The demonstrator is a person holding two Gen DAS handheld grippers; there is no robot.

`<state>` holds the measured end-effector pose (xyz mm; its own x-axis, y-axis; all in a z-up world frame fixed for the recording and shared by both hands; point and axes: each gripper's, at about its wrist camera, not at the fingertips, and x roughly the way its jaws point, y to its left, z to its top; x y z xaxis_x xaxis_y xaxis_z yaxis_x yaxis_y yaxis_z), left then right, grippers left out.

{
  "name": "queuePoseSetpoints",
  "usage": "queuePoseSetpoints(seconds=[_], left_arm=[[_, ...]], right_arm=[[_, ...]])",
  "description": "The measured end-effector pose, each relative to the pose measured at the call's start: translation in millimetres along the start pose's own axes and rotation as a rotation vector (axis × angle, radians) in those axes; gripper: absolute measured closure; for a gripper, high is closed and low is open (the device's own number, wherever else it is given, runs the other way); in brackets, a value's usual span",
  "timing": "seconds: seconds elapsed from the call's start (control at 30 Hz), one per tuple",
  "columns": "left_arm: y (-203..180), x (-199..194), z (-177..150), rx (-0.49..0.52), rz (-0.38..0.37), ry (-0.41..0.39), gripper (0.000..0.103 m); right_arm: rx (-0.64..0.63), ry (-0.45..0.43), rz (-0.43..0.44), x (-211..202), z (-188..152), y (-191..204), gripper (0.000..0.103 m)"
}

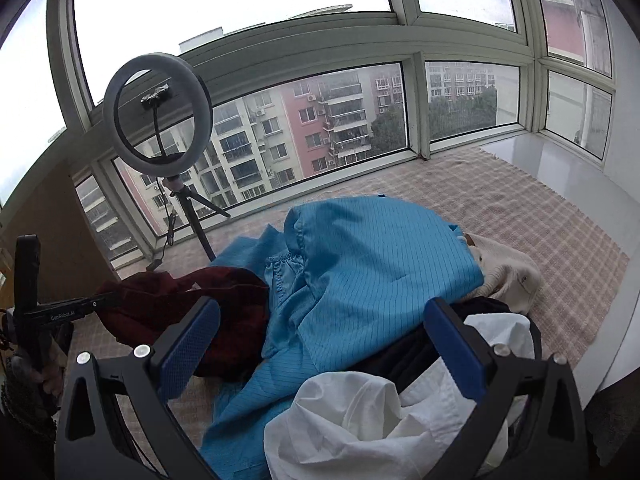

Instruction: Fold clothes

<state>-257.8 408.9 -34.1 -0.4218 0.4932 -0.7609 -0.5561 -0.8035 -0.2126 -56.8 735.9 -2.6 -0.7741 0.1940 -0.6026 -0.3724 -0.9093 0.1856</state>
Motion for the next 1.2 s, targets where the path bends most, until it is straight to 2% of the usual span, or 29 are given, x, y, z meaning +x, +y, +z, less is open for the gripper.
queuePoseSetpoints(seconds=[0.03,0.1,0.17,0.2,0.23,0.3,0.4,0.47,0.53,0.67,0.8,0.83,0.9,0.93,0.97,1.0,1.03,1.1,1.2], left_arm=[[19,-21,-3,-0.018,0.048,-0.029,0.096],[61,-49,-20,-0.075,0.145,-0.045,0.095],[104,-76,-37,-0.131,0.244,-0.056,0.081],[127,-82,-51,-0.154,0.304,-0.025,0.072],[150,-88,-65,-0.176,0.361,0.005,0.055],[185,-94,-94,-0.212,0.423,0.055,0.056],[221,-107,-130,-0.274,0.419,0.112,0.056],[234,-117,-145,-0.290,0.408,0.118,0.056],[243,-120,-150,-0.289,0.404,0.123,0.055],[259,-126,-155,-0.284,0.378,0.123,0.054],[280,-126,-152,-0.279,0.354,0.115,0.054],[285,-125,-151,-0.280,0.354,0.114,0.054],[294,-121,-150,-0.282,0.346,0.114,0.054],[298,-119,-150,-0.285,0.339,0.115,0.054],[302,-116,-150,-0.287,0.331,0.115,0.054],[304,-114,-149,-0.286,0.322,0.116,0.054],[306,-111,-147,-0.283,0.311,0.117,0.054],[307,-103,-142,-0.264,0.286,0.122,0.054],[298,-84,-127,-0.204,0.244,0.144,0.054]], right_arm=[[-0.028,-0.005,0.032,2,1,17,0.001],[-0.079,-0.005,0.100,8,0,51,0.013],[-0.114,0.043,0.171,23,-7,85,0.021],[-0.129,0.079,0.221,34,-14,103,0.021],[-0.143,0.115,0.263,45,-21,120,0.021],[-0.166,0.187,0.299,69,-38,155,0.021],[-0.250,0.282,0.303,106,-71,211,0.021],[-0.299,0.344,0.312,129,-91,245,0.021],[-0.351,0.394,0.325,150,-107,278,0.021],[-0.444,0.431,0.336,190,-135,337,0.021],[-0.515,0.484,0.257,242,-153,375,0.023],[-0.530,0.498,0.249,251,-157,381,0.027],[-0.543,0.543,0.256,264,-165,386,0.063],[-0.552,0.538,0.256,264,-168,386,0.065],[-0.563,0.531,0.260,261,-167,387,0.085],[-0.558,0.544,0.274,256,-165,385,0.096],[-0.550,0.549,0.289,251,-162,382,0.096],[-0.507,0.504,0.321,230,-149,371,0.096],[-0.388,0.457,0.357,194,-126,333,0.096]])
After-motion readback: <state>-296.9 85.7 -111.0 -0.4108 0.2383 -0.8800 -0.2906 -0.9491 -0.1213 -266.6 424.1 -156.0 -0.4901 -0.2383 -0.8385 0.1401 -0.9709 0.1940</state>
